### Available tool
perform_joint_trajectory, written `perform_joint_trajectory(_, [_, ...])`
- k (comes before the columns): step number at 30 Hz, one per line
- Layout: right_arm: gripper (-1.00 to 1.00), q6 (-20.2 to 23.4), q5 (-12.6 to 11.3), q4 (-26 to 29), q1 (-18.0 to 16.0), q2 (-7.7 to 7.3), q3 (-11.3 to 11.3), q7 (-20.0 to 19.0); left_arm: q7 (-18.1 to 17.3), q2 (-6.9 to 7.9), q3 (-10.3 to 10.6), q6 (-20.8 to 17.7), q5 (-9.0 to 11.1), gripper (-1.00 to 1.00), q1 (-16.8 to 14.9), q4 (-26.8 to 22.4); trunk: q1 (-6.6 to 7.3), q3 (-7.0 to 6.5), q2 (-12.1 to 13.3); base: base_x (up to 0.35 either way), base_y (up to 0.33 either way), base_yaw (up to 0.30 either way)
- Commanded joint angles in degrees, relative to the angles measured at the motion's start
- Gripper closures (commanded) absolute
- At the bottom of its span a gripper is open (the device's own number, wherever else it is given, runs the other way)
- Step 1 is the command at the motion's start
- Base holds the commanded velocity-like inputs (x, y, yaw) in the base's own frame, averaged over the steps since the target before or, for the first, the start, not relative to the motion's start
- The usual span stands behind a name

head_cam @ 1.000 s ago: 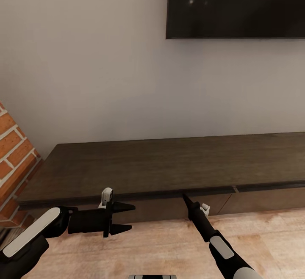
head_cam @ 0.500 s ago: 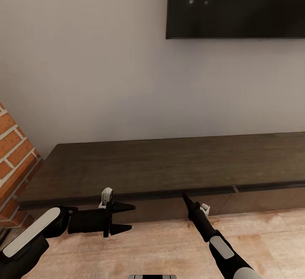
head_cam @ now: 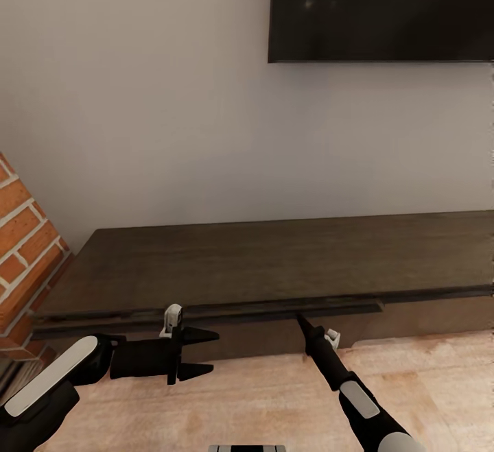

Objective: Place each of the two pumpkins and all three candles from the living room inside a cabinet in the living room (use any cabinet), then make sure every cabinet is closed, and position the cauldron so it is next to a table in the living room.

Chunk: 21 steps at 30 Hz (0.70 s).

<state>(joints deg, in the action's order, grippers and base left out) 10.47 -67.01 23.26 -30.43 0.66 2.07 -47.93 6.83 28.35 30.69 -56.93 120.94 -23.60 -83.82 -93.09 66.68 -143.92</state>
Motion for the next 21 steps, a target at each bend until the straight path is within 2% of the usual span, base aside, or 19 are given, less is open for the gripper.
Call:
perform_joint_trajectory(1, [1.0,1.02,-1.07,0.13,-0.07,0.04,0.36,-1.46,0.55,0.04,0.06,-0.03,0.62,-1.0,-0.04,-0.03,0.05,0.03,-0.03,-0.208,0.0,0.0])
perform_joint_trajectory(10, [1.0,0.68,-1.1,0.15,-0.07,0.06,0.37,-1.57,0.5,0.04,0.07,-0.03,0.62,-1.0,-0.04,-0.01,0.05,0.03,-0.03,-0.054,0.0,0.0])
perform_joint_trajectory(16, [1.0,0.45,-1.15,0.15,-0.07,0.13,0.39,-1.79,0.55,0.04,0.06,-0.03,0.62,-1.0,-0.04,0.05,0.05,0.03,-0.03,-0.186,0.038,0.0])
perform_joint_trajectory(21, [1.0,0.43,-1.25,0.12,-0.07,0.13,0.39,-1.74,0.53,0.04,0.06,-0.03,0.62,-1.0,-0.04,0.06,0.05,0.03,-0.03,-0.045,0.006,0.0])
